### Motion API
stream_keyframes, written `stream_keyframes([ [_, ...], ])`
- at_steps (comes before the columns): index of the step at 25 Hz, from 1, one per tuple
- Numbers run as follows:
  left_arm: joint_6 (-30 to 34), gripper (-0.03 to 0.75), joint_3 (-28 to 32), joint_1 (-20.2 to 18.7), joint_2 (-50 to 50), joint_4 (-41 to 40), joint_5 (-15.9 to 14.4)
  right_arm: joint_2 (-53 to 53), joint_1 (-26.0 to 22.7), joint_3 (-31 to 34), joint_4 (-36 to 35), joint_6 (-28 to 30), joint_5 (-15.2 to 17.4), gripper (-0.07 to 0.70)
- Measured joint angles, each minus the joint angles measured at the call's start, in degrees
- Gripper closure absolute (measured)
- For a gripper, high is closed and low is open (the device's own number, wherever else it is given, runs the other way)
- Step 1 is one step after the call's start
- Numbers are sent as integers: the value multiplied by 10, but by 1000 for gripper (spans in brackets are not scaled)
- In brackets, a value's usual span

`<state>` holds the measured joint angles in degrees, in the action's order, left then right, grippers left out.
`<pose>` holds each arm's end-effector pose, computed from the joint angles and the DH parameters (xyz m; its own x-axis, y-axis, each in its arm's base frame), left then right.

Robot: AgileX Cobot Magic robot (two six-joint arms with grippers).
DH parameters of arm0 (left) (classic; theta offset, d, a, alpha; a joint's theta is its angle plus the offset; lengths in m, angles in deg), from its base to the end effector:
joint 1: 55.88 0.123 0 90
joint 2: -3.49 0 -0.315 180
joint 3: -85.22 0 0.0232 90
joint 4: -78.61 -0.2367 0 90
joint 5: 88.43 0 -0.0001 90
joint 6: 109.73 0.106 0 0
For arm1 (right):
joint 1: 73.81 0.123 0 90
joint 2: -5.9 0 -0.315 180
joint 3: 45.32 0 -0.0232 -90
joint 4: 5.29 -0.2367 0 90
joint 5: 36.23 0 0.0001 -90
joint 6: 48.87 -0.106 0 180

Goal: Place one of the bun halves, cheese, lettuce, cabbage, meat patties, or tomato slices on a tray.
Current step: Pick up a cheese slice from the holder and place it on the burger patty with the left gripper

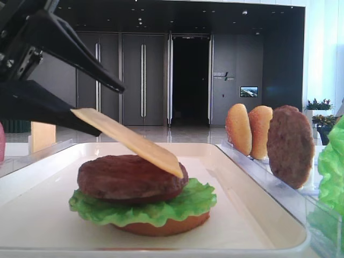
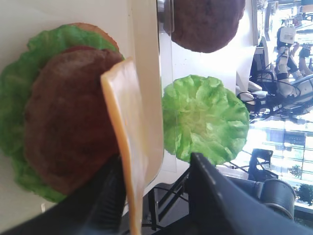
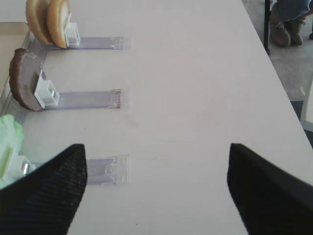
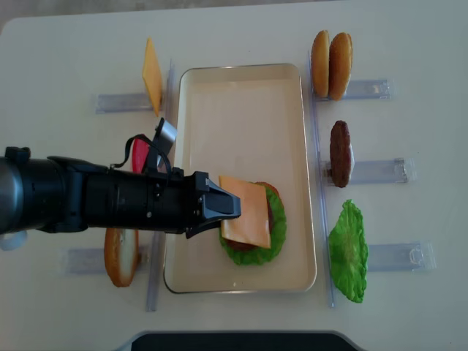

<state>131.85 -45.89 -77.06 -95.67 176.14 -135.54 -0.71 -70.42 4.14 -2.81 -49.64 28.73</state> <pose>0.1977 -0.1592 0.1897 -0.9860 -0.0859 -0.1431 0.0744 0.5407 -0.8379 -0.0384 -0.0064 0.2560 -0.5141 -0.0354 -0.8570 -0.0281 0.9993 -0.0244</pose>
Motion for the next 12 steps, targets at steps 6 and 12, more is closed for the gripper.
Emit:
stream_keyframes([
  [6, -6, 278, 0, 0, 0, 0, 0, 0, 0, 0, 0, 0, 0, 44],
  [12, -11, 253, 0, 0, 0, 0, 0, 0, 0, 0, 0, 0, 0, 44],
])
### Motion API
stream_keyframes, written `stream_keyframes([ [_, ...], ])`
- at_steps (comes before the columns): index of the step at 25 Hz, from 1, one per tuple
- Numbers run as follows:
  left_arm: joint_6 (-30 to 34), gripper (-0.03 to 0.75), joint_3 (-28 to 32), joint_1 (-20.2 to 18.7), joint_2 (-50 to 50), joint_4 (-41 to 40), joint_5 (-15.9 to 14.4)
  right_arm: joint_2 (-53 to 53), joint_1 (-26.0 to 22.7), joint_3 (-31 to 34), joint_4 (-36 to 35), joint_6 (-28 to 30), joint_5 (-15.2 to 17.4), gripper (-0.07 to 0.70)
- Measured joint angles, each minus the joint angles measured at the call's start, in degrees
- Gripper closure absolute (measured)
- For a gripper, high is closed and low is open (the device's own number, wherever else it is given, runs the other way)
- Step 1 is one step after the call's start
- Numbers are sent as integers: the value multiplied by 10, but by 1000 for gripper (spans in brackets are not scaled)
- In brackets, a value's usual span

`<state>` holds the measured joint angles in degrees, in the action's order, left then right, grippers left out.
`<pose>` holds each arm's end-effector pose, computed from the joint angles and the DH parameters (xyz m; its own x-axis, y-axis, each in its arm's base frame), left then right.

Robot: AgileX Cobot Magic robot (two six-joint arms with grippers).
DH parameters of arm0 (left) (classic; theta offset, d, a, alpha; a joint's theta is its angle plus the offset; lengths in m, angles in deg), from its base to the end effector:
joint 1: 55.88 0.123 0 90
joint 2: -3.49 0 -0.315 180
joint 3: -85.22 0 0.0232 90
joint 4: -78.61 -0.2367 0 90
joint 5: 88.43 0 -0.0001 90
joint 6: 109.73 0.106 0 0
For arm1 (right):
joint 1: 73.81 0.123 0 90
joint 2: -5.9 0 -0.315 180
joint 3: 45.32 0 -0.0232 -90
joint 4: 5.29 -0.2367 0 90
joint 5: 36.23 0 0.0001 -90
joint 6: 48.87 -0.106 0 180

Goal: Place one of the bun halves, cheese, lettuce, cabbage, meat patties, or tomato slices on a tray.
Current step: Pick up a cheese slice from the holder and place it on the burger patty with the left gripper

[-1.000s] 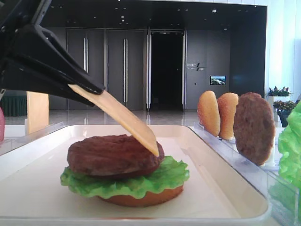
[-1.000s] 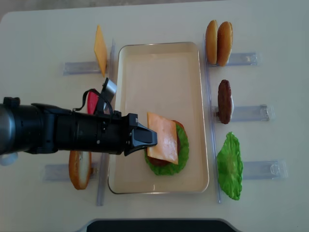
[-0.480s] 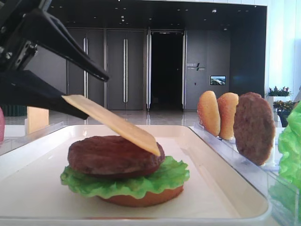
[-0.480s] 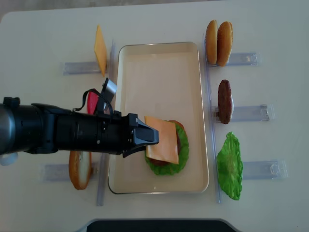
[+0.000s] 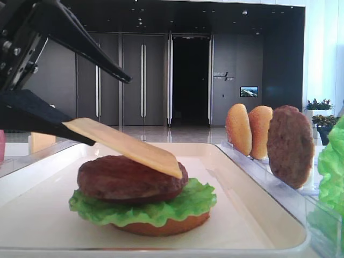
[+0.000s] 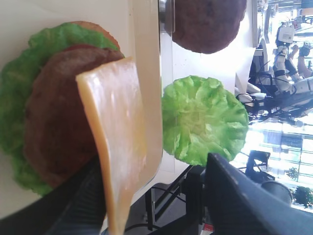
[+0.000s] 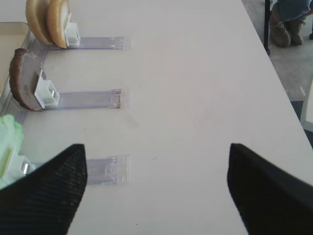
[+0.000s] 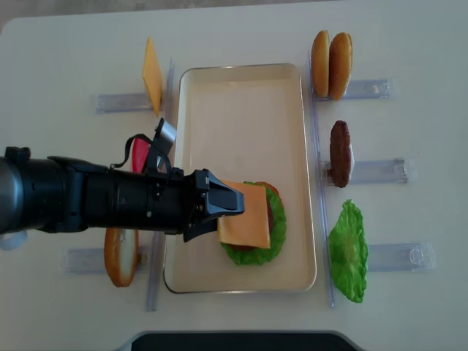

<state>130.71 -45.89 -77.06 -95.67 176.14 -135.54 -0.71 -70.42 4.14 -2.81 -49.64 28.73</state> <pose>0.1977 -0.1592 0.1897 -0.9873 -0.0967 -0.1264 0.0548 0.5388 -0.8406 -0.0384 -0.0064 0.2560 -0.5141 -0.0354 -0.8570 -0.0281 0.9993 -0.0244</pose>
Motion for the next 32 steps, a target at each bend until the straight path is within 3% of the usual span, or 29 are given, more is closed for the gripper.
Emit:
stream_keyframes([
  [10, -12, 145, 0, 0, 0, 0, 0, 0, 0, 0, 0, 0, 0, 44],
  [22, -29, 139, 0, 0, 0, -7, 1, 0, 0, 0, 0, 0, 0, 44],
  [32, -44, 139, 0, 0, 0, -12, 21, 0, 0, 0, 0, 0, 0, 44],
])
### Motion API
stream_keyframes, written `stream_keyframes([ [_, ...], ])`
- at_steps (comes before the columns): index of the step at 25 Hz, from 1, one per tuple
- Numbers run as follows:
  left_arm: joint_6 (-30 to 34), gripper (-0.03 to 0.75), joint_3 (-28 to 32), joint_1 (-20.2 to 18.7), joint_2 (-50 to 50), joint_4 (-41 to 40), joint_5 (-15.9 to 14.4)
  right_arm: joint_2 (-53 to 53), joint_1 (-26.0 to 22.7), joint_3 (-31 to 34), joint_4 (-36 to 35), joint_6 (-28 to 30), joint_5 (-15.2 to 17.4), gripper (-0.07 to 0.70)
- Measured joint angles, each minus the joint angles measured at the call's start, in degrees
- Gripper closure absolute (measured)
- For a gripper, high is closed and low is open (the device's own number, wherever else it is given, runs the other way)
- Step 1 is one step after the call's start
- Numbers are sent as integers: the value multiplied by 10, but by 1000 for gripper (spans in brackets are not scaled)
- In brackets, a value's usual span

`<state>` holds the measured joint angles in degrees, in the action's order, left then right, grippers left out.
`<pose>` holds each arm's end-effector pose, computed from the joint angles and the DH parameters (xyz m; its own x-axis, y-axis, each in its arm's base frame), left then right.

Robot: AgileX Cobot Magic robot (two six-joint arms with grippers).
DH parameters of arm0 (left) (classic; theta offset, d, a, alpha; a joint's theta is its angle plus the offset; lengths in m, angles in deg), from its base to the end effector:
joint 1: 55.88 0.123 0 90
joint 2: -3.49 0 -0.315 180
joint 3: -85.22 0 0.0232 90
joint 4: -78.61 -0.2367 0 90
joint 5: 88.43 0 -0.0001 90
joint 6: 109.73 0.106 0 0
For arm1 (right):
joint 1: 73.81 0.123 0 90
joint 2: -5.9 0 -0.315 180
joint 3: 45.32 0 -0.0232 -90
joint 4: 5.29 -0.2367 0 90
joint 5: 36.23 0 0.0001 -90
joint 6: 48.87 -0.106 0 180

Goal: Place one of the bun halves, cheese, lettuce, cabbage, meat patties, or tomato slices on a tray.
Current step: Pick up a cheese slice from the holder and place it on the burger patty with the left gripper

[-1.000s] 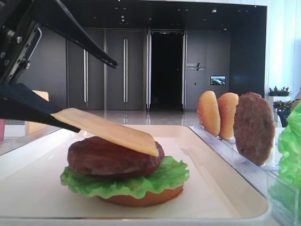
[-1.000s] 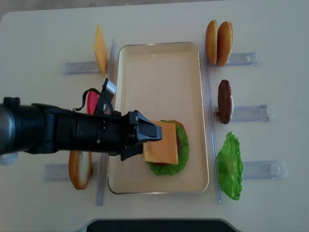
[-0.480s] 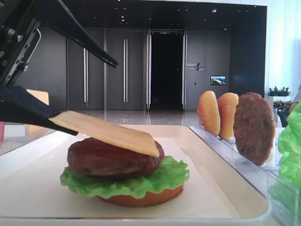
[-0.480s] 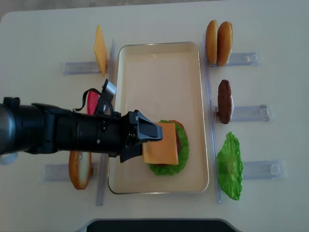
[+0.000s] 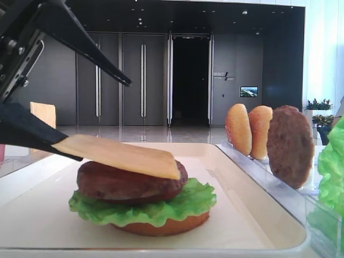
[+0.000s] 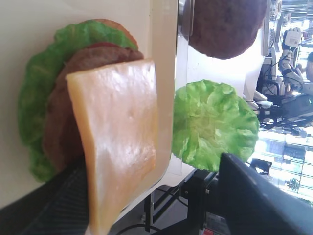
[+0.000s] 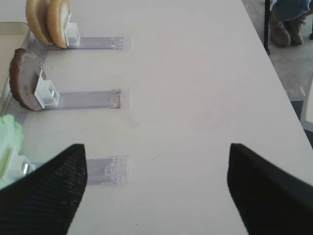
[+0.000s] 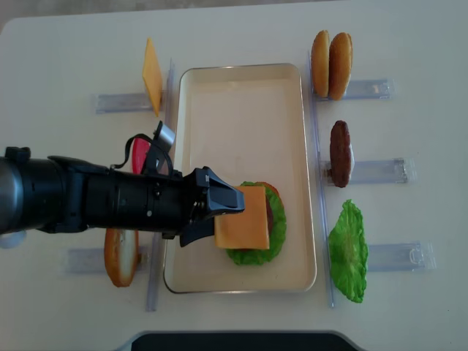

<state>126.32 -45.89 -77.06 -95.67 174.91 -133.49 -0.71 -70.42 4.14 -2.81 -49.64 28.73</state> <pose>0.1984 -0.1569 0.1863 -0.9877 -0.1354 -0.0780 -0.0120 0.5635 -0.8260 -0.0384 -0.0064 0.2560 -0.5141 -0.0354 -0.8570 -0.0281 0.9993 -0.0244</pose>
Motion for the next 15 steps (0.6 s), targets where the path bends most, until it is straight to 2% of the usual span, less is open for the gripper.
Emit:
stream_keyframes([
  [4, -11, 139, 0, 0, 22, -7, 19, 0, 0, 0, 0, 0, 0, 44],
  [9, -72, 139, 0, 0, 59, -77, 58, 0, 0, 0, 0, 0, 0, 44],
  [15, -93, 139, 0, 0, 64, -98, 62, 0, 0, 0, 0, 0, 0, 44],
])
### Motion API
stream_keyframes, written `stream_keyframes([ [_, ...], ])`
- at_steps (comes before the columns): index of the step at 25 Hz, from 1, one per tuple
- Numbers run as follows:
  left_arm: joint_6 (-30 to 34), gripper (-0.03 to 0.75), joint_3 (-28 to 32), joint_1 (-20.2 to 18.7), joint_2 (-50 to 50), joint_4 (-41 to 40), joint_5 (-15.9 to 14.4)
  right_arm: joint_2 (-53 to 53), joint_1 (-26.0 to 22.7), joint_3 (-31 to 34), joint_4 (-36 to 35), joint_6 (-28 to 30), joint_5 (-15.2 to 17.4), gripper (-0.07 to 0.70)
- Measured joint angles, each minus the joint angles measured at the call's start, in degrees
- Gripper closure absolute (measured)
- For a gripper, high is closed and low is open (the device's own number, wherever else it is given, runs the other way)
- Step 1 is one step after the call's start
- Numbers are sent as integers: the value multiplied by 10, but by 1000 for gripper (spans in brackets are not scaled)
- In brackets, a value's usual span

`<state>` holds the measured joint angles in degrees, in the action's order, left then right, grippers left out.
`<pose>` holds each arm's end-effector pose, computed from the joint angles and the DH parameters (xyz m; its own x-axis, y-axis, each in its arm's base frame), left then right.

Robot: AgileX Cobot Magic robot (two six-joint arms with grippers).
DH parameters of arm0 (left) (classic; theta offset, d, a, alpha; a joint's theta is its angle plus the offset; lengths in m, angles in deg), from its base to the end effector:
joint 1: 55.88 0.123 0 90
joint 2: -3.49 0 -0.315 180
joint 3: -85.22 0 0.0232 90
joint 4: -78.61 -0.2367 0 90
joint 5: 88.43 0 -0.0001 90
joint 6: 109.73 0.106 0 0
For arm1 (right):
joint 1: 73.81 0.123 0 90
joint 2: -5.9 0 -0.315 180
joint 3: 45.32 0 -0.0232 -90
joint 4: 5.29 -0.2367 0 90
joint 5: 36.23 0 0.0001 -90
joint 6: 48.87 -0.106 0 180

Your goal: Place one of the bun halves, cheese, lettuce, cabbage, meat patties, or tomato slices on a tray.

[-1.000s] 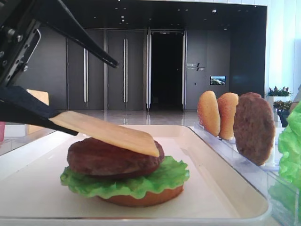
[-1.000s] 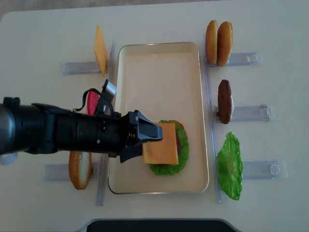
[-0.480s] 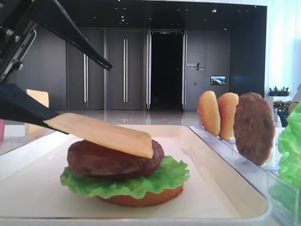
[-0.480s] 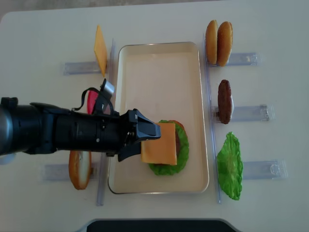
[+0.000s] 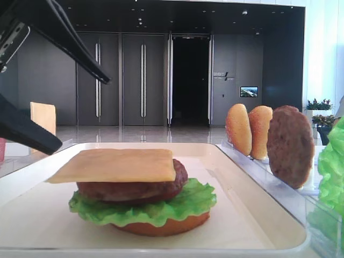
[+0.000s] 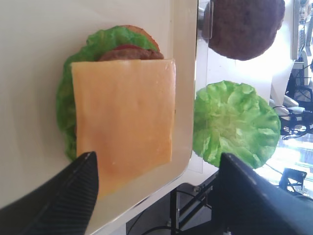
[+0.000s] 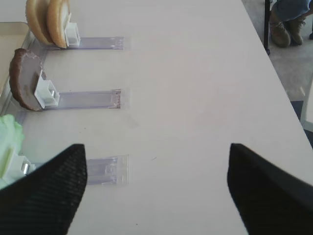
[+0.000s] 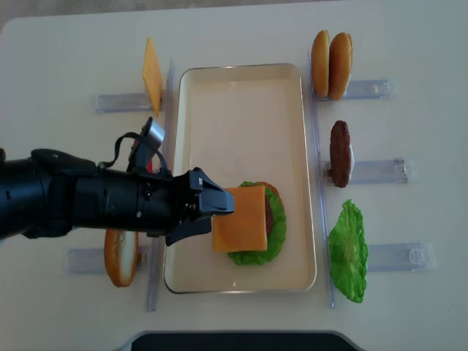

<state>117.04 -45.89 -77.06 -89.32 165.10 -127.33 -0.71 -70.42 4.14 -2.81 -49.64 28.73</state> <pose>0.1888 -0.1445 0.1990 -0.9807 -0.1427 -0.1334 0.0092 0.6484 -0.7613 -0.0384 -0.0064 0.2560 -0.5141 -0.0354 -0.8570 -0.0281 0.9993 -0.0244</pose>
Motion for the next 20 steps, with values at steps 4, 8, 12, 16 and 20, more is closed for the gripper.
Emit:
stream_keyframes([
  [4, -2, 139, 0, 0, 3, -7, 4, 0, 0, 0, 0, 0, 0, 44],
  [8, -2, 139, 0, 0, 39, -16, 25, 0, 0, 0, 0, 0, 0, 44],
  [12, -3, 139, -5, 0, 102, -42, 69, 0, 0, 0, 0, 0, 0, 44],
  [16, -10, 139, -38, 0, 155, -103, 99, 0, 0, 0, 0, 0, 0, 44],
  [20, -23, 139, -80, 0, 179, -176, 105, 0, 0, 0, 0, 0, 0, 44],
])
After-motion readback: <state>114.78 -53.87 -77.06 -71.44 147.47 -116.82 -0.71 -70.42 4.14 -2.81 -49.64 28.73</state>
